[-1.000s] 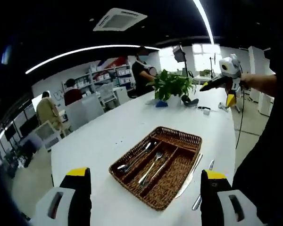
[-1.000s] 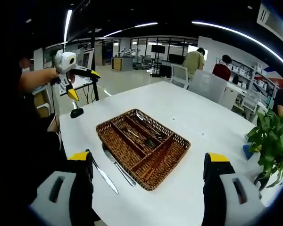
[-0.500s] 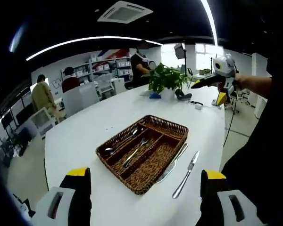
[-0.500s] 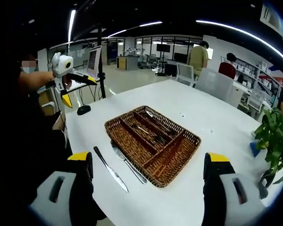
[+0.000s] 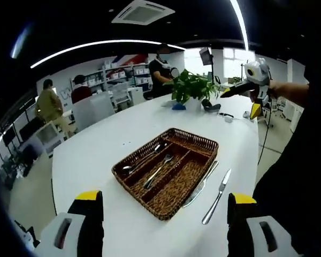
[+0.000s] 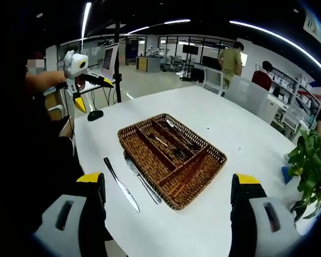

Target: Arrange the knives, forks, and spoons in their matching storage slots by inserting each utensil handle-first until every utensil is classified and aligned in the correct compartment

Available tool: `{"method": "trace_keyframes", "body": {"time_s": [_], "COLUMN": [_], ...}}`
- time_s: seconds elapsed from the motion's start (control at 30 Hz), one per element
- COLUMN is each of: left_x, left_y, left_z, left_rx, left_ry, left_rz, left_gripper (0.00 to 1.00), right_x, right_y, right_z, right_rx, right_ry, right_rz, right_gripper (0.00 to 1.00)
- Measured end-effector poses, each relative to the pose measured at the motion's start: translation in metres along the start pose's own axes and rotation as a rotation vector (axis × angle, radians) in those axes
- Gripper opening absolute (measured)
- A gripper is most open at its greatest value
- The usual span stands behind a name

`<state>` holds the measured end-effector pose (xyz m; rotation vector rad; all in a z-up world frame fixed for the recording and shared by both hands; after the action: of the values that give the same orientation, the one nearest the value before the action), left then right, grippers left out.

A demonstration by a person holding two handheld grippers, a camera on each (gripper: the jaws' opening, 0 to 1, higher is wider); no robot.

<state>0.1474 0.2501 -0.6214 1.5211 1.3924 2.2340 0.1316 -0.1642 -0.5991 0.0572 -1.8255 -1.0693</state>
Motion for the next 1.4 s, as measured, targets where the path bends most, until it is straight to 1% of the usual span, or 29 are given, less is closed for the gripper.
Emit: {"method": "trace_keyframes", "body": {"time_s": [0.03, 0.07, 0.1, 0.17, 0.2, 0.27, 0.33, 0.37, 0.4, 0.47, 0.53, 0.57, 0.67, 0.73, 0.77, 0.83, 0.9, 1.0, 1.07, 1.1, 1.17, 1.23, 1.37, 1.4], "left_x": [0.000, 0.000, 0.000, -0.001, -0.001, -0.002, -0.002, -0.002, -0.003, -0.004, -0.006, -0.007, -0.008, -0.010, -0.010, -0.011, -0.011, -0.011, -0.013, -0.012, -0.011, -0.009, -0.007, -0.007], "left_y": [-0.001, -0.004, -0.005, -0.011, -0.012, -0.016, -0.017, -0.017, -0.017, -0.018, -0.019, -0.020, -0.020, -0.019, -0.019, -0.019, -0.017, -0.014, -0.013, -0.011, -0.010, -0.009, -0.010, -0.011], "left_z": [-0.001, -0.003, -0.003, -0.007, -0.008, -0.009, -0.012, -0.012, -0.014, -0.015, -0.015, -0.015, -0.017, -0.018, -0.018, -0.019, -0.021, -0.020, -0.017, -0.017, -0.015, -0.013, -0.013, -0.013], "left_rx": [0.001, 0.002, 0.001, -0.004, -0.004, 0.002, 0.002, -0.001, -0.004, -0.011, -0.014, -0.020, -0.031, -0.033, -0.035, -0.041, -0.035, -0.007, 0.022, 0.034, 0.049, 0.068, 0.073, 0.072], "left_ry": [0.001, 0.001, 0.001, -0.007, -0.007, -0.006, -0.006, -0.006, -0.010, -0.014, -0.014, -0.013, -0.014, -0.020, -0.020, -0.020, -0.021, -0.022, -0.025, -0.025, -0.028, -0.034, -0.039, -0.041], "left_rz": [0.000, 0.002, 0.004, 0.023, 0.025, 0.035, 0.039, 0.039, 0.039, 0.047, 0.055, 0.062, 0.073, 0.076, 0.078, 0.087, 0.091, 0.083, 0.082, 0.074, 0.067, 0.068, 0.089, 0.096], "left_gripper": [1.00, 1.00, 1.00, 1.00, 1.00, 1.00, 1.00, 1.00, 1.00, 1.00, 1.00, 1.00, 1.00, 1.00, 1.00, 1.00, 1.00, 1.00, 1.00, 1.00, 1.00, 1.00, 1.00, 1.00], "right_x": [-0.002, -0.005, -0.006, -0.015, -0.017, -0.029, -0.036, -0.041, -0.045, -0.055, -0.064, -0.070, -0.085, -0.096, -0.098, -0.106, -0.117, -0.128, -0.137, -0.141, -0.147, -0.150, -0.157, -0.160], "right_y": [0.001, 0.001, 0.000, -0.001, -0.001, -0.006, -0.010, -0.012, -0.014, -0.016, -0.017, -0.019, -0.028, -0.034, -0.035, -0.041, -0.048, -0.053, -0.058, -0.062, -0.067, -0.069, -0.072, -0.073], "right_z": [0.001, 0.004, 0.006, 0.013, 0.014, 0.021, 0.023, 0.026, 0.027, 0.030, 0.034, 0.036, 0.042, 0.046, 0.047, 0.049, 0.054, 0.057, 0.060, 0.062, 0.066, 0.069, 0.069, 0.068], "right_rx": [0.045, 0.097, 0.107, 0.171, 0.180, 0.232, 0.266, 0.292, 0.304, 0.348, 0.349, 0.354, 0.359, 0.371, 0.373, 0.389, 0.450, 0.442, 0.425, 0.426, 0.437, 0.438, 0.444, 0.445], "right_ry": [0.001, 0.013, 0.019, 0.052, 0.060, 0.099, 0.121, 0.144, 0.149, 0.165, 0.181, 0.197, 0.253, 0.262, 0.263, 0.270, 0.290, 0.311, 0.343, 0.365, 0.387, 0.407, 0.408, 0.408], "right_rz": [-0.017, -0.005, 0.009, 0.051, 0.060, 0.123, 0.154, 0.175, 0.191, 0.214, 0.217, 0.231, 0.266, 0.280, 0.282, 0.296, 0.304, 0.321, 0.342, 0.364, 0.376, 0.381, 0.383, 0.384], "right_gripper": [0.99, 0.99, 0.99, 0.99, 0.99, 0.99, 0.95, 0.93, 0.90, 0.89, 0.91, 0.90, 0.81, 0.80, 0.79, 0.73, 0.65, 0.61, 0.58, 0.56, 0.52, 0.51, 0.43, 0.42]}}
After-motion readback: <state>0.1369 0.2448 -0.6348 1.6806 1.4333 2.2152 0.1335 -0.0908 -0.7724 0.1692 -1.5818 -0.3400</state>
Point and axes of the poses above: the point that each gripper's makers call its tool centre point, and the gripper's own axes: x roughly backward along the fingers, z roughly to its left, y roughly out of its top, the point moved 10 cm from there along x, roughly backward along the fingers, and after that the axes turned 9 degrees about z, right-handed, at the moved point
